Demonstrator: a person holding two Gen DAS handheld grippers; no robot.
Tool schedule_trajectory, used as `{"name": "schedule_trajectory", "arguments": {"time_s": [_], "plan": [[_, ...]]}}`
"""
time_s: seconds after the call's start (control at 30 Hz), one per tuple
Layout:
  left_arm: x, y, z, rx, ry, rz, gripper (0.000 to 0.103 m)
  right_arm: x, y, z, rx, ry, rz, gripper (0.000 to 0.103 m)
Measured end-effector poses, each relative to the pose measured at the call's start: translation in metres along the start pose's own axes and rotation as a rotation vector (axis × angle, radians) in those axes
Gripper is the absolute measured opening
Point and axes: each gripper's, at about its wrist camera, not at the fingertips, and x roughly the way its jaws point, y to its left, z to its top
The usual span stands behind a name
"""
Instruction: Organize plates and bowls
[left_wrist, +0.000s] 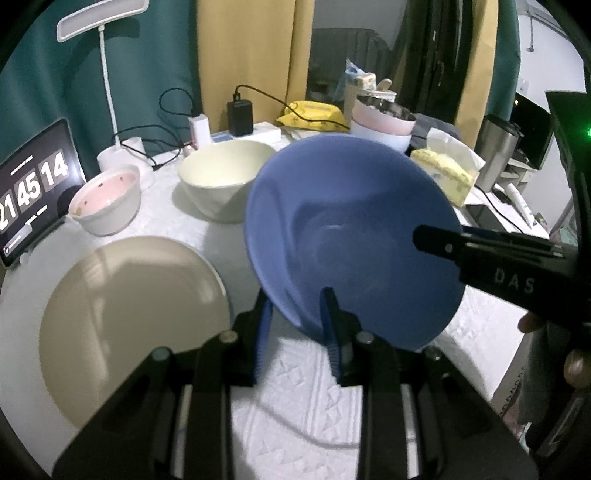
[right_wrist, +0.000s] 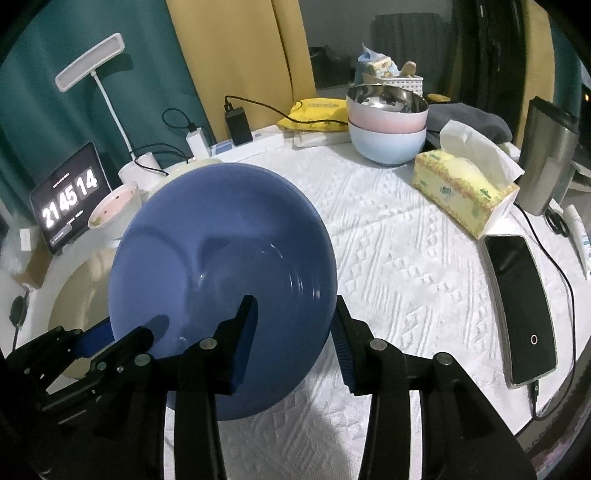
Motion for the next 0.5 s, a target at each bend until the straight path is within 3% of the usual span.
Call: {"name": "schedule_trajectory", "arguments": {"time_s": [0.5], "plan": [[-0.016,0.002,0.008,0.006,-0.029,0.02,0.031,-0.022,0.0,0.012,-0.003,-0.052,-0.005,0.042]]}}
